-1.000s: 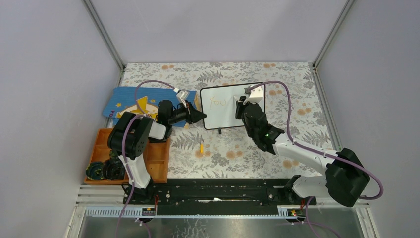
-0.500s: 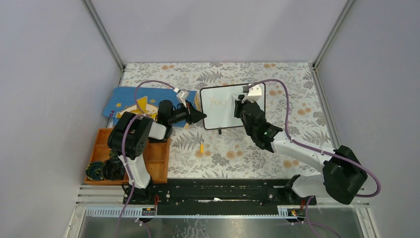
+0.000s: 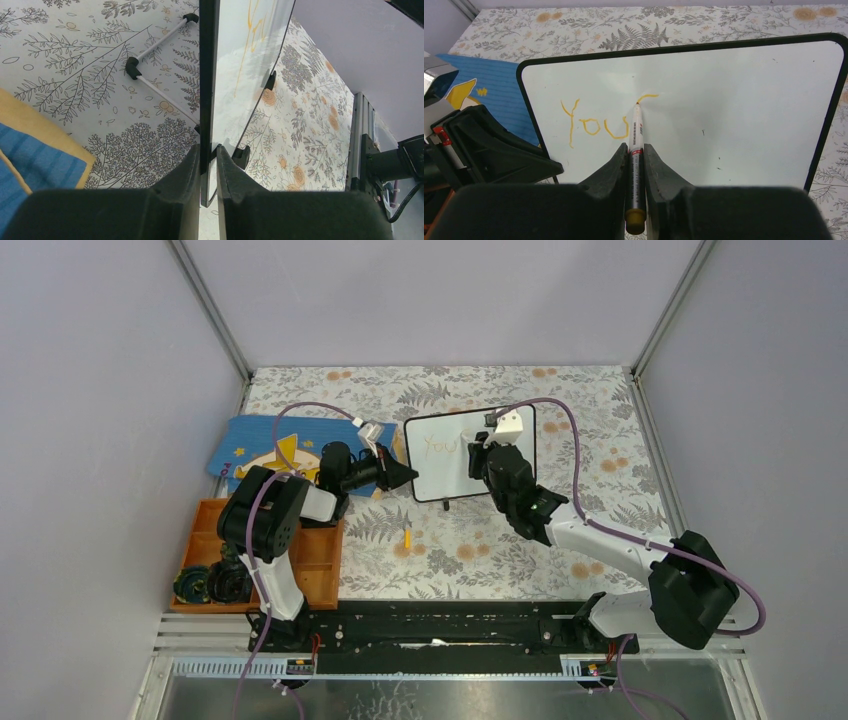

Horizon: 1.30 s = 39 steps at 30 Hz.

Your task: Write a sentence on the whiteboard

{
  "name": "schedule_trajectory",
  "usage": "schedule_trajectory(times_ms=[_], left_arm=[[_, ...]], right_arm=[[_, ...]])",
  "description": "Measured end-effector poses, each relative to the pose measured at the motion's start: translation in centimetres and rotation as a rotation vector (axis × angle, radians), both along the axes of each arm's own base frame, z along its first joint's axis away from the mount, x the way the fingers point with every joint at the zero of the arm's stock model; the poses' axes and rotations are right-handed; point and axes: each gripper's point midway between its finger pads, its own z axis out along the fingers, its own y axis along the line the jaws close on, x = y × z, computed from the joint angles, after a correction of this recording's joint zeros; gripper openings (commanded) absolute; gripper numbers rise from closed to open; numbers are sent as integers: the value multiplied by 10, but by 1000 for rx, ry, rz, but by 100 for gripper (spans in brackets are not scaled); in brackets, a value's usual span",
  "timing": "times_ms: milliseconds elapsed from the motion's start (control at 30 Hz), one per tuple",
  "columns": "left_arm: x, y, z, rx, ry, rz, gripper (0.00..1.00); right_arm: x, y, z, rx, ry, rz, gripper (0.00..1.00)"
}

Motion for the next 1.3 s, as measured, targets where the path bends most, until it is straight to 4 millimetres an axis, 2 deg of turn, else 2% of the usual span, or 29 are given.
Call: schedule_trajectory(times_ms=[500, 967, 1300], left_arm=[[0, 0, 0, 2, 2, 3, 11], [0, 0, 0, 3, 1, 3, 11], [0, 0, 0, 5, -3, 3, 11]], right_arm=[[-13, -4, -21, -2, 60, 20, 0], [-15, -19, -25, -35, 75, -36, 0], [-23, -29, -15, -15, 42, -43, 0]])
